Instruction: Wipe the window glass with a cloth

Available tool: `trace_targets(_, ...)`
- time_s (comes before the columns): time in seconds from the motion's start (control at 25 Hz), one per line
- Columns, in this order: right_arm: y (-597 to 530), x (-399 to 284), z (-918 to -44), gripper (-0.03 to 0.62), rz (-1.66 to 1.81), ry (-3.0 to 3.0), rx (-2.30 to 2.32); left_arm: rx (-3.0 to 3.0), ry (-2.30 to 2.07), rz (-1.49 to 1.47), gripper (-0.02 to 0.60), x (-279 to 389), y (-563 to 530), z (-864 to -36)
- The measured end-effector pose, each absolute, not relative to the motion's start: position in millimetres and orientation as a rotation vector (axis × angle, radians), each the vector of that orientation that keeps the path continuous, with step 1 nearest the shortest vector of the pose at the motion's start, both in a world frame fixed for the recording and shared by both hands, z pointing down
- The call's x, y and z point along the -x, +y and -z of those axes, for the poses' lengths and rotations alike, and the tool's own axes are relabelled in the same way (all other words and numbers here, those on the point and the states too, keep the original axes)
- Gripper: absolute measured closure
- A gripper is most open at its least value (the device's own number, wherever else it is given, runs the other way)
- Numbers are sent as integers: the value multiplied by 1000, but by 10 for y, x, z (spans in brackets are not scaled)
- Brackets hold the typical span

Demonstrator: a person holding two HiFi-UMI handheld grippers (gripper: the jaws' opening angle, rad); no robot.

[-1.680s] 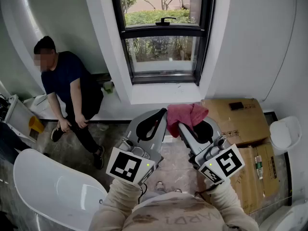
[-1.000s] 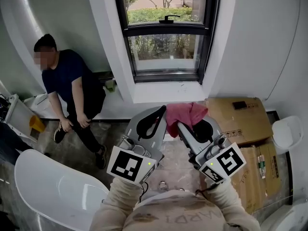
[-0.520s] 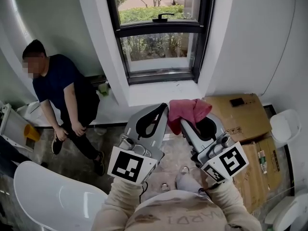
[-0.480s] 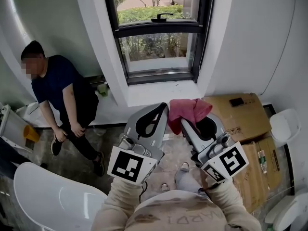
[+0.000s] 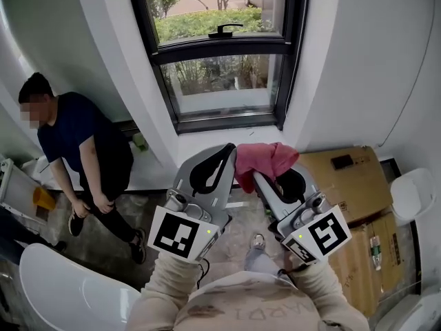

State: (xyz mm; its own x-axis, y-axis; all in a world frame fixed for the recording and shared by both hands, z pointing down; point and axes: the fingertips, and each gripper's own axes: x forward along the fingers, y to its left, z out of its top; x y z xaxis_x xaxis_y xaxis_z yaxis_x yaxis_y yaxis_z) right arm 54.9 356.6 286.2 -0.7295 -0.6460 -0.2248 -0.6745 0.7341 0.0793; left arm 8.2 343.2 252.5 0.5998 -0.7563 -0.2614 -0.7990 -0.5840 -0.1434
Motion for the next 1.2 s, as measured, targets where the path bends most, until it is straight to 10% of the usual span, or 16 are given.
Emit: trace_targets(1.2, 533, -811, -2729, 464, -219, 2757, 992, 2554, 1314, -280, 580, -355, 417, -2377)
